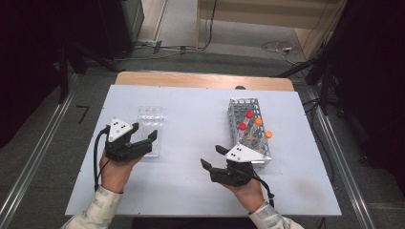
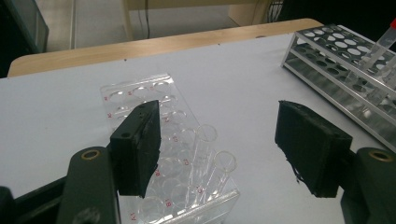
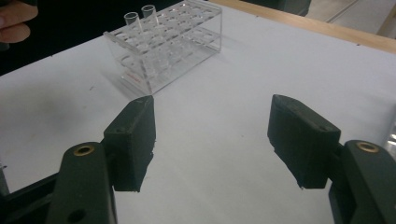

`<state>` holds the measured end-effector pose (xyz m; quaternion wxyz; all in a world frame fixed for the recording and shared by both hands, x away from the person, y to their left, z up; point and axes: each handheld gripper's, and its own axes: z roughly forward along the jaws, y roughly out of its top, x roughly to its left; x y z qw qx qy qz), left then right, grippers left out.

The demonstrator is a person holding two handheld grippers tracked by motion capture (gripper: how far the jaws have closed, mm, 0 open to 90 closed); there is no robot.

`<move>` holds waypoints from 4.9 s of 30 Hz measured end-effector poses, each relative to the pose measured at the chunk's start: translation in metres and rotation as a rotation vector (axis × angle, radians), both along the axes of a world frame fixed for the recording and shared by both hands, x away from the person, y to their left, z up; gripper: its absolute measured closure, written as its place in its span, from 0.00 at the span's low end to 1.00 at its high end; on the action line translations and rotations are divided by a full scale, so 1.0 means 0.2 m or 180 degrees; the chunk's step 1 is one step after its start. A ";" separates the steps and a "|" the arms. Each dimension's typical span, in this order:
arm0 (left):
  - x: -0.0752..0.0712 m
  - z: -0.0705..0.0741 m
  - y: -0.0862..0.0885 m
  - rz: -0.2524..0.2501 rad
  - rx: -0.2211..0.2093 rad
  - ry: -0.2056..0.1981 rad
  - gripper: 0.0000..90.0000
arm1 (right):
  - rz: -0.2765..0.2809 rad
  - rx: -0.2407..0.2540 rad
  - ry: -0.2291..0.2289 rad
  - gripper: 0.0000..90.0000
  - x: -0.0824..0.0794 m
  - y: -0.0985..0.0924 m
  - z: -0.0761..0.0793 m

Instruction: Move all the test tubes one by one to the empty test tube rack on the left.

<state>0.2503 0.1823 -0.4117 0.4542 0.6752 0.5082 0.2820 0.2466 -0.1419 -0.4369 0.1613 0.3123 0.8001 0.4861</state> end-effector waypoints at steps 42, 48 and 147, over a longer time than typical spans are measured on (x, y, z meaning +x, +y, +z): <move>0.00 0.01 0.01 0.0056 -0.0040 -0.0046 0.31 | -0.1245 -0.0099 -0.0121 0.39 0.13 -0.65 -0.06; 0.00 0.01 0.00 0.0056 -0.0034 -0.0049 0.31 | -0.1281 -0.0077 -0.0131 0.48 0.19 -0.67 -0.10; -0.03 0.02 -0.06 -0.0074 -0.0044 -0.0102 0.32 | -0.0348 0.0019 -0.0262 0.80 0.04 -0.18 0.06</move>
